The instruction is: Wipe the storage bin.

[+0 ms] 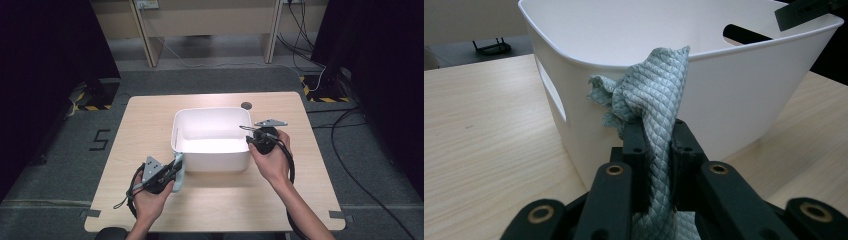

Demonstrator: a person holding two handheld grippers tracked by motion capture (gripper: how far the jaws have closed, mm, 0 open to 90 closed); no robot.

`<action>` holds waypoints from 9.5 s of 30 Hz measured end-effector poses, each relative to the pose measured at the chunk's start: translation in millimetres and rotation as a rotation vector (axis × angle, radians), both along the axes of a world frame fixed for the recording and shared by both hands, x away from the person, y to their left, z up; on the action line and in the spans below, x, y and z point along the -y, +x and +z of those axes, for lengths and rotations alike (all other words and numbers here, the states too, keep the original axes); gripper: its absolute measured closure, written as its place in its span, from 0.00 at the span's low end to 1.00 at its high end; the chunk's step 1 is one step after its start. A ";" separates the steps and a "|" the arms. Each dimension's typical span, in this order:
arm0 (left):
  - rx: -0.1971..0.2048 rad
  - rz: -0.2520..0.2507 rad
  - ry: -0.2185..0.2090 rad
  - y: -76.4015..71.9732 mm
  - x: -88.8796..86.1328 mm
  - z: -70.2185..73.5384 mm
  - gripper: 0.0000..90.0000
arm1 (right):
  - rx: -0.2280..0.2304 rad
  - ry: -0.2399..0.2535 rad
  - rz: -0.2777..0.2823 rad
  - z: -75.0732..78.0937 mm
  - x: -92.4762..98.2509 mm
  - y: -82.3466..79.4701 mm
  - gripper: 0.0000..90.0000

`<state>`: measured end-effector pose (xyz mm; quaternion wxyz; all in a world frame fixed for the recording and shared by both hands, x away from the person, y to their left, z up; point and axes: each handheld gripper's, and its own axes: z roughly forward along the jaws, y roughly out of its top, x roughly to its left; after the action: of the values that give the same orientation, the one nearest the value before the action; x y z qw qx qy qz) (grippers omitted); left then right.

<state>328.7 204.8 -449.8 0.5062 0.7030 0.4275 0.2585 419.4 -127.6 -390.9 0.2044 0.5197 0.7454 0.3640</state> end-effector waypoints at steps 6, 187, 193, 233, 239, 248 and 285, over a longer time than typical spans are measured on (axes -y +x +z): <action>-0.006 -0.004 0.002 1.4 0.6 -0.7 0.90 | 0.001 0.006 -0.002 -0.3 0.8 0.2 0.81; -0.151 -0.058 0.107 20.0 27.5 -41.5 0.89 | 0.009 0.024 0.007 -2.1 1.5 1.5 0.79; -0.135 -0.060 0.102 19.0 27.9 -34.6 0.89 | 0.010 0.024 0.006 -2.2 1.4 1.5 0.79; -0.069 -0.063 0.065 14.4 31.8 1.8 0.89 | 0.018 0.014 0.005 -2.6 1.3 1.7 0.79; -0.056 -0.063 0.063 13.7 32.2 7.3 0.89 | 0.020 0.013 0.005 -2.8 1.2 1.8 0.79; -0.049 -0.064 0.060 12.9 32.5 11.2 0.89 | 0.022 0.009 0.005 -2.9 0.8 1.6 0.79; -0.046 -0.083 0.060 12.5 41.1 10.8 0.89 | -0.030 -0.012 -0.023 7.0 -3.9 -3.8 0.81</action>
<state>341.2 163.7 -439.0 0.4853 0.7406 0.4016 0.2340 415.7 -123.7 -383.9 0.2006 0.5324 0.7444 0.3495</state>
